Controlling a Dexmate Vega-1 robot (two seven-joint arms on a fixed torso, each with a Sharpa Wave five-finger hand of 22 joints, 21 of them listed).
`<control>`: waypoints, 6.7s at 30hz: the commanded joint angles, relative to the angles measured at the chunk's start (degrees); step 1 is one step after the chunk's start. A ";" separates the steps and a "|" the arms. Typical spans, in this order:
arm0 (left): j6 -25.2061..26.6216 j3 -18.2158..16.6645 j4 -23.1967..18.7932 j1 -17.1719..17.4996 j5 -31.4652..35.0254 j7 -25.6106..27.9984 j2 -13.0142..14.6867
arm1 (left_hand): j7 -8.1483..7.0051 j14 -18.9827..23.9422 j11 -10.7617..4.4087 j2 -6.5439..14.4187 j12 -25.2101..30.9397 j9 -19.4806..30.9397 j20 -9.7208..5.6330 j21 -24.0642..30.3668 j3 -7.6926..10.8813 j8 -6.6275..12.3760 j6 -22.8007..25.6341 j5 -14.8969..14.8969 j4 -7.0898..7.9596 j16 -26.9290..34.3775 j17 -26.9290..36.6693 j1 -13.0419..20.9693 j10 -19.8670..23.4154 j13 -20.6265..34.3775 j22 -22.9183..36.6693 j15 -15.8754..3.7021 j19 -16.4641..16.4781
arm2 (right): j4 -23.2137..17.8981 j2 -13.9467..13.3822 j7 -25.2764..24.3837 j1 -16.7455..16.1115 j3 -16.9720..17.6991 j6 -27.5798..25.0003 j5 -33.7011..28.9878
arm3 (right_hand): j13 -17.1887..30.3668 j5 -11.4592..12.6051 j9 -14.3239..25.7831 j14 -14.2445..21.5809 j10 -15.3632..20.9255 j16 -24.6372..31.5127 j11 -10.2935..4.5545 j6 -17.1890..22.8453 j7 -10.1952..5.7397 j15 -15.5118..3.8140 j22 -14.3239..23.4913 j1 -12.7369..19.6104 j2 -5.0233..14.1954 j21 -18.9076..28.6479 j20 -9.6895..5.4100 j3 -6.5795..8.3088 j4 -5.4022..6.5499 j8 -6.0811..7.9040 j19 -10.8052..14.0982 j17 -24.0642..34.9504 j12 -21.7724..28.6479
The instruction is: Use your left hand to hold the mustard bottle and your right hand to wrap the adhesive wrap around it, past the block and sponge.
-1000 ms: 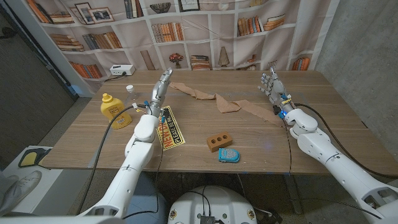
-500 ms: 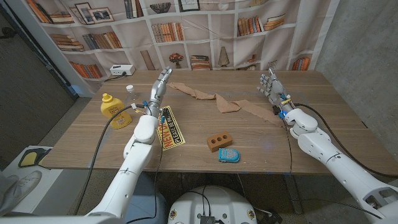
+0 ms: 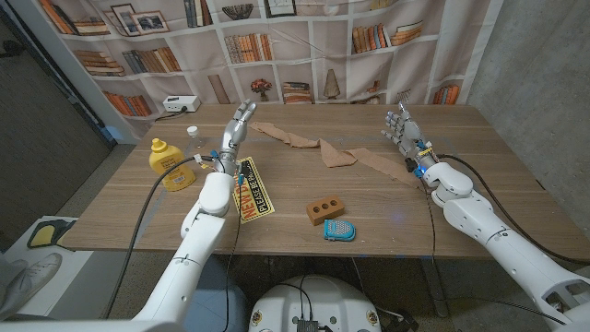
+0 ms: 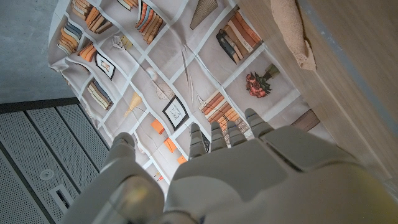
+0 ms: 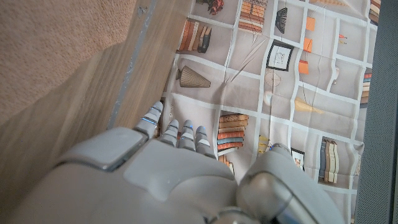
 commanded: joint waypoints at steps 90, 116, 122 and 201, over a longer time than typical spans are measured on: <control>4.23 -0.44 -11.07 7.12 12.54 13.81 3.91 | -0.83 -2.31 -1.02 -0.75 -0.41 0.20 -0.52 -0.20 0.40 0.04 0.45 -0.28 -0.61 0.03 0.16 2.56 -2.08 0.14 0.13 -1.15 -1.70 | 2.60 1.10 1.94 0.66 1.18 0.05 3.09 | 0.23 -0.45 0.20 0.59 0.56 0.30 -0.09 0.43 -0.07 -0.07 0.06 0.56 0.17 0.24 -0.28 -0.10 -0.89 0.14 0.11 0.09 0.07; 5.57 -2.65 -14.05 10.48 13.43 15.62 5.35 | -1.07 -3.06 -1.09 -0.64 -0.29 0.22 -0.86 -0.27 0.55 0.02 0.37 -0.28 -0.62 -0.09 0.14 3.08 -2.05 0.14 0.13 -1.34 -2.26 | 0.46 0.10 -0.60 0.35 0.50 -0.52 0.42 | 0.24 -0.47 0.20 0.37 0.61 0.23 0.04 0.54 -0.04 -0.11 0.06 0.07 -0.13 0.20 -0.57 -0.44 -0.83 0.16 -0.20 0.15 0.06; 5.33 -3.27 -14.67 11.59 13.32 16.46 5.41 | -1.04 -3.21 -1.34 -0.66 -0.14 0.22 -0.95 -0.32 0.55 0.04 0.43 -0.29 -0.61 -0.07 0.14 3.18 -1.75 0.14 0.13 -1.70 -2.50 | 0.33 0.07 -0.61 0.27 0.34 -0.71 0.35 | 0.24 -0.46 0.20 0.35 0.67 0.21 0.06 0.53 -0.05 -0.11 0.06 0.11 -0.13 0.21 -0.66 -0.44 -0.87 0.15 -0.20 0.14 0.07; 8.15 -8.88 -21.08 20.49 16.96 26.99 4.78 | -0.62 -2.35 -1.23 -0.92 0.52 0.23 -2.38 0.25 0.41 0.43 2.74 -0.31 -0.44 0.34 0.09 4.05 -0.36 0.15 0.08 -2.76 -1.31 | 0.49 -0.18 -0.88 0.13 0.08 -0.41 -0.42 | 0.24 -0.45 0.21 0.48 0.71 0.25 0.13 0.67 -0.06 -0.31 0.06 -0.23 0.07 0.35 -0.62 -0.62 -1.04 0.12 -0.11 0.14 0.02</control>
